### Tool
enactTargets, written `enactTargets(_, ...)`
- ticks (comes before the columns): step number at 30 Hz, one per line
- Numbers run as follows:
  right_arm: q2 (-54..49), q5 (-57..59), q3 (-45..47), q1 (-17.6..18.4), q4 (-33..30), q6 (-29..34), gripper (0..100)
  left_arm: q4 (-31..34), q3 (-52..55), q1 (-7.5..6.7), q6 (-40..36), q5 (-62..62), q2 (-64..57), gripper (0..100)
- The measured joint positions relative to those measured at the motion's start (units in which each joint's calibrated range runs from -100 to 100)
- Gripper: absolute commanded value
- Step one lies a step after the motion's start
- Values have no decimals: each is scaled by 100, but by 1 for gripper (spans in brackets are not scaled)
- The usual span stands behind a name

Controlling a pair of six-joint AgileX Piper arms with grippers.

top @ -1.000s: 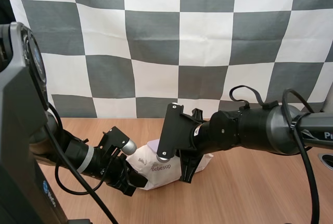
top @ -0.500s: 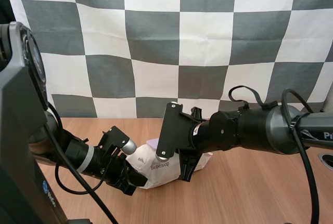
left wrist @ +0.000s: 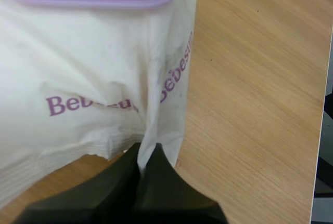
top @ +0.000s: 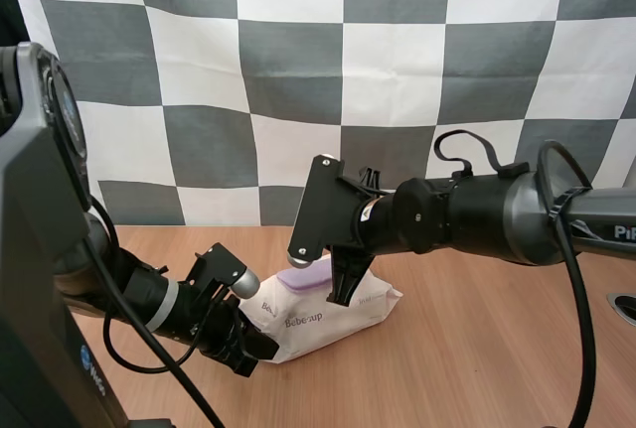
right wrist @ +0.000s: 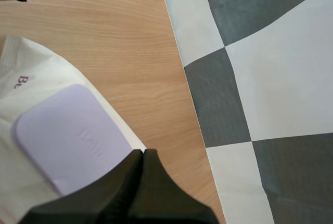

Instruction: Open the wet wipes lid

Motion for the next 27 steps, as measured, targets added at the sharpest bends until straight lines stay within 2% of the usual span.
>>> enactTargets(6, 509, -663, -82, 0, -29, 0, 0, 105, 0, 0, 0, 33, 0, 0)
enactTargets(11, 575, -596, -199, -15, -180, -11, 0, 105, 0, 0, 0, 33, 0, 0)
enactTargets(16, -59, 425, -464, -47, -386, 56, 0, 94, 0, 0, 0, 33, 0, 0)
enactTargets(20, -588, 1520, -464, -47, -727, 450, 0, 83, 0, 0, 0, 33, 0, 0)
enactTargets(24, -866, 2574, -186, -47, -814, 780, 0, 72, 0, 0, 0, 33, 0, 0)
enactTargets(27, -876, 3357, 114, -47, -786, 790, 0, 72, 0, 0, 0, 33, 0, 0)
